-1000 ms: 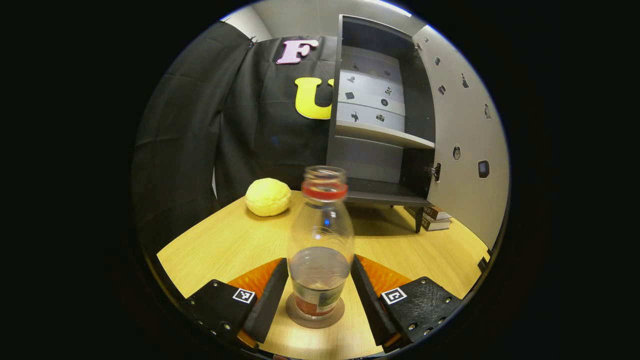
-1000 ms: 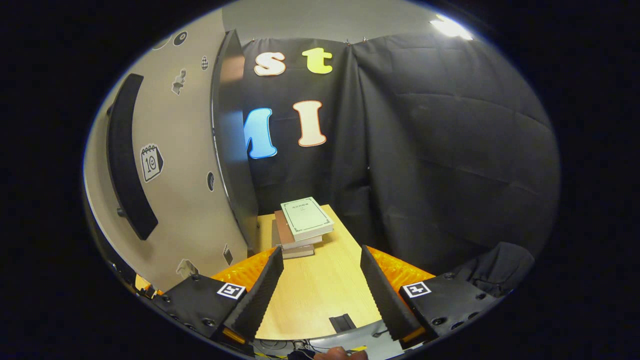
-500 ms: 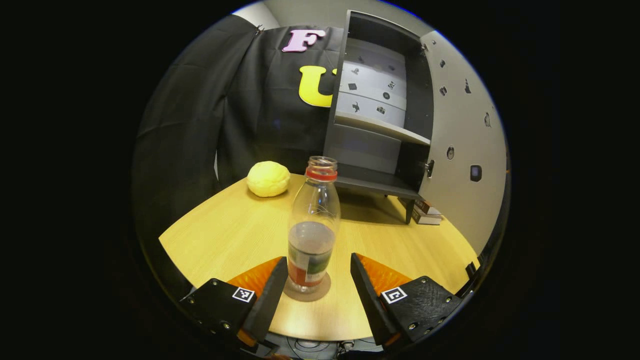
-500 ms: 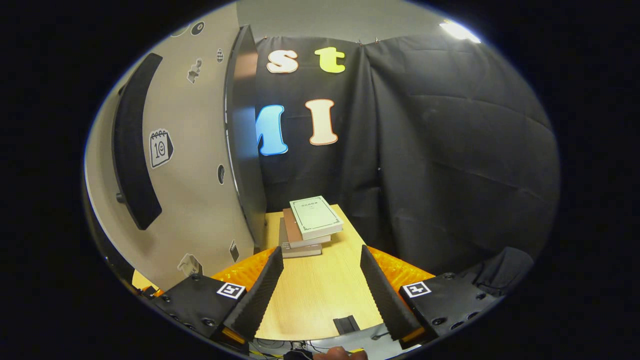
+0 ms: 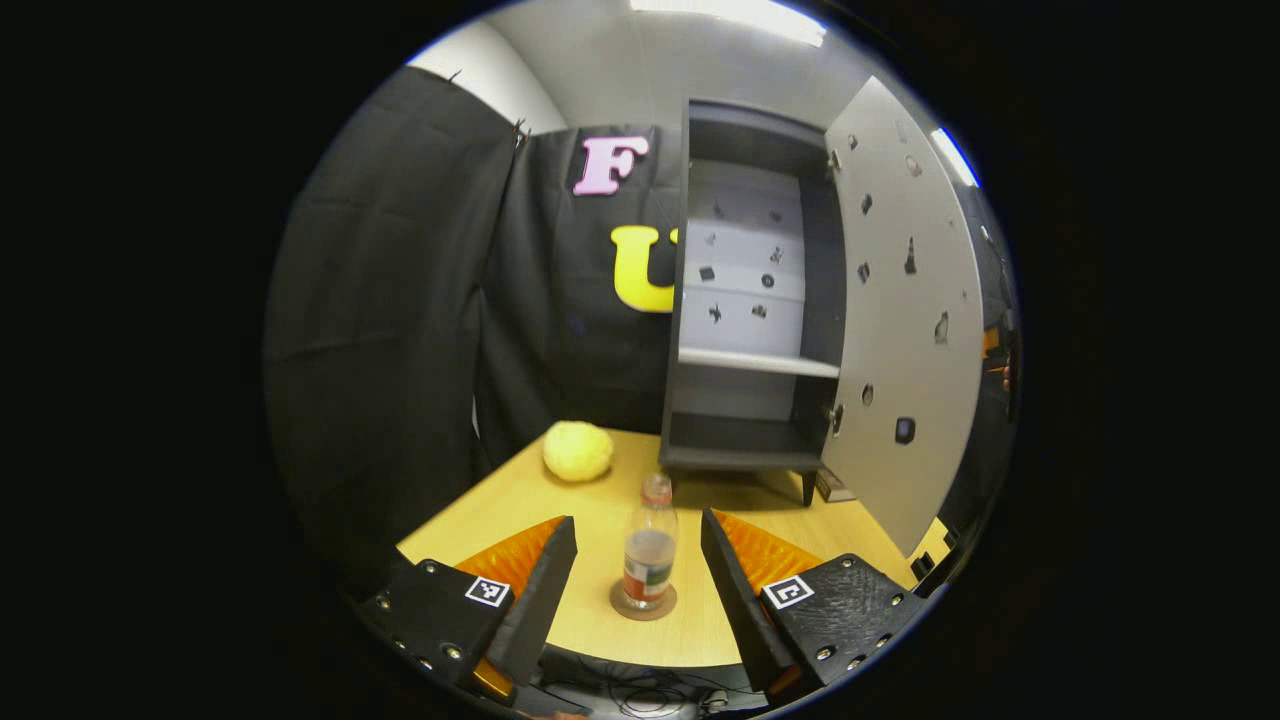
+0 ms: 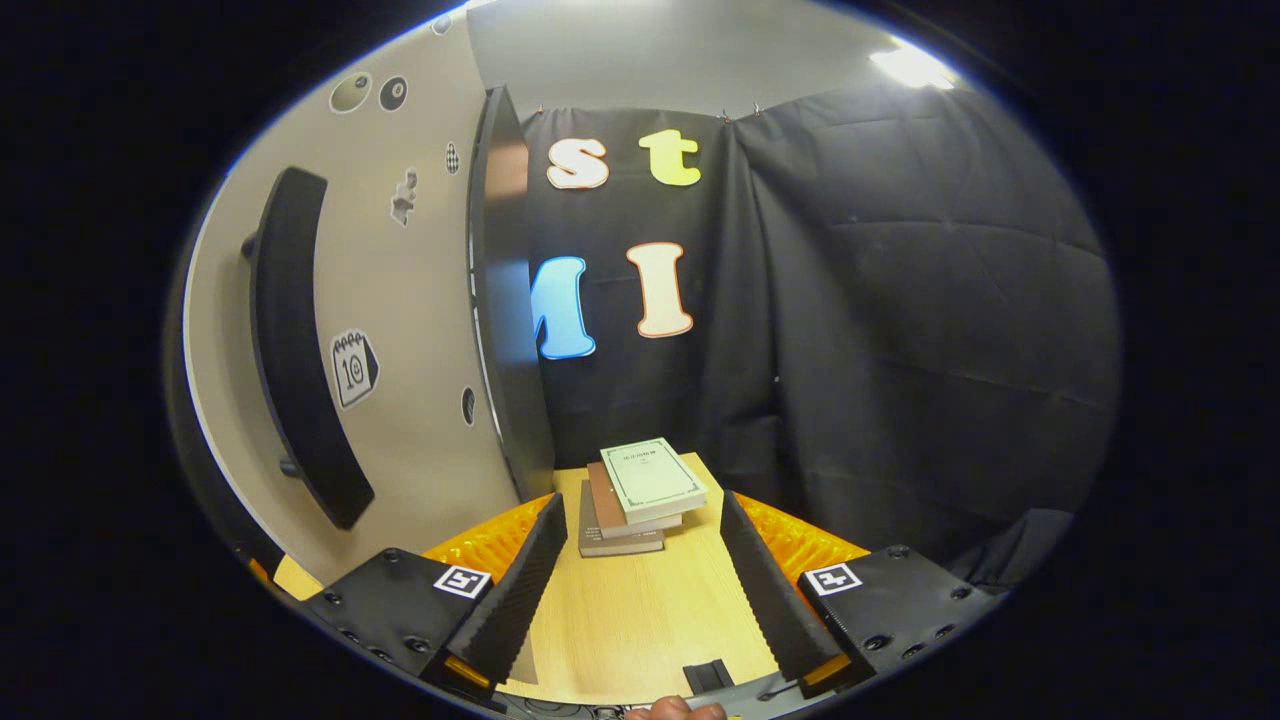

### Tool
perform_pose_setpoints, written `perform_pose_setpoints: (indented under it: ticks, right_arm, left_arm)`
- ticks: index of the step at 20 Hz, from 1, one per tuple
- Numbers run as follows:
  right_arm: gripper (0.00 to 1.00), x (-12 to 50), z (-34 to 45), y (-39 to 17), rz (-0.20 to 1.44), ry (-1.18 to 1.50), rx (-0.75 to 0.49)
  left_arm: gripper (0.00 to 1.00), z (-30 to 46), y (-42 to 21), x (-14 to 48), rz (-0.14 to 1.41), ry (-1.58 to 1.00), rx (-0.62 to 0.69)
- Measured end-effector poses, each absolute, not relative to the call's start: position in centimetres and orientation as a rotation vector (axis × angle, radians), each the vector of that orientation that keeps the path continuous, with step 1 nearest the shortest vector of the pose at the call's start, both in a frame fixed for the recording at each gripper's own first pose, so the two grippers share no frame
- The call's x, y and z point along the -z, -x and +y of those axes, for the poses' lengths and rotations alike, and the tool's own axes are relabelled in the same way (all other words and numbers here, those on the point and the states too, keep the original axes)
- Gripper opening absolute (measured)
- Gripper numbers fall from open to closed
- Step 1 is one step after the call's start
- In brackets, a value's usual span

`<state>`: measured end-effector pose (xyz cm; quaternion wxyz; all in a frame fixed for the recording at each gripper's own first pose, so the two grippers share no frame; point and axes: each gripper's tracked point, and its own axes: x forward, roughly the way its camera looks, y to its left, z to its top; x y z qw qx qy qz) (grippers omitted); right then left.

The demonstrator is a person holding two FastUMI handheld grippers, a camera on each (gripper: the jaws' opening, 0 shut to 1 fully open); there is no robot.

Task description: Open the cabinet door with the right hand, grasp the bottle in the cabinet with the left hand and place it on the coaster, then close the cabinet door with the right hand.

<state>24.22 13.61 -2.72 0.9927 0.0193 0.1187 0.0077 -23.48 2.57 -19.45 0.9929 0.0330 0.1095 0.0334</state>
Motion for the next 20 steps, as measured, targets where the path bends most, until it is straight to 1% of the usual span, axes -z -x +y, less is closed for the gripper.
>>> perform_pose_setpoints:
  ticks: [4, 6, 7, 8, 9, 10, 11, 12, 13, 14, 15, 16, 17, 18, 19, 20]
  right_arm:
    - [0.98, -1.3, 13.9, -24.8, 0.210, -0.038, -0.062]
    - [0.98, -3.2, 15.3, -25.1, 0.191, -0.042, -0.110]
    - [0.98, -3.8, 16.1, -25.4, 0.186, -0.036, -0.139]
    - [0.98, -4.5, 16.9, -25.4, 0.180, -0.026, -0.168]
    - [0.98, -5.0, 17.8, -25.4, 0.175, -0.008, -0.200]
    - [0.98, -5.2, 18.1, -25.3, 0.173, 0.028, -0.209]
    - [0.91, -5.7, 18.2, -25.3, 0.158, 0.058, -0.225]
    - [0.91, -5.8, 18.1, -25.1, 0.153, 0.079, -0.230]
    - [0.95, -5.9, 18.1, -25.1, 0.152, 0.085, -0.233]
    - [0.95, -5.7, 18.2, -25.0, 0.162, 0.079, -0.237]
    - [0.91, -5.5, 18.5, -24.9, 0.171, 0.058, -0.245]
    - [0.94, -5.7, 18.9, -24.7, 0.177, 0.031, -0.262]
    - [0.89, -5.9, 19.5, -24.6, 0.176, 0.023, -0.274]
    - [0.89, -6.3, 19.9, -24.6, 0.171, 0.039, -0.278]
    - [0.94, -6.5, 20.3, -24.5, 0.160, 0.054, -0.284]
    - [0.94, -6.6, 21.1, -24.3, 0.152, 0.054, -0.296]
  left_arm:
    - [0.73, 2.0, 23.8, 14.9, 0.177, -0.094, -0.054]
    - [0.73, 1.7, 23.7, 14.9, 0.183, -0.126, -0.047]
    - [0.71, 1.9, 23.6, 15.5, 0.198, -0.128, -0.061]
    - [0.73, 1.8, 23.6, 15.6, 0.201, -0.117, -0.064]
    - [0.73, 1.1, 23.6, 15.2, 0.197, -0.098, -0.063]
    - [0.73, 1.0, 23.8, 14.9, 0.196, -0.076, -0.067]
    - [0.73, 1.1, 24.0, 14.6, 0.192, -0.058, -0.076]
    - [0.73, 1.0, 24.1, 14.2, 0.187, -0.047, -0.089]
    - [0.73, 0.7, 24.4, 14.1, 0.183, -0.039, -0.098]
    - [0.73, 0.4, 24.7, 14.0, 0.182, -0.032, -0.100]
    - [0.73, 0.4, 24.9, 13.8, 0.179, -0.025, -0.105]
    - [0.73, 0.4, 24.9, 13.5, 0.177, -0.018, -0.110]
    - [0.73, 0.8, 25.1, 13.4, 0.175, -0.012, -0.119]
    - [0.73, 1.2, 25.3, 13.2, 0.172, -0.007, -0.131]
    - [0.73, 1.5, 25.6, 12.9, 0.170, -0.003, -0.143]
    - [0.73, 2.0, 25.8, 12.6, 0.169, -0.001, -0.157]
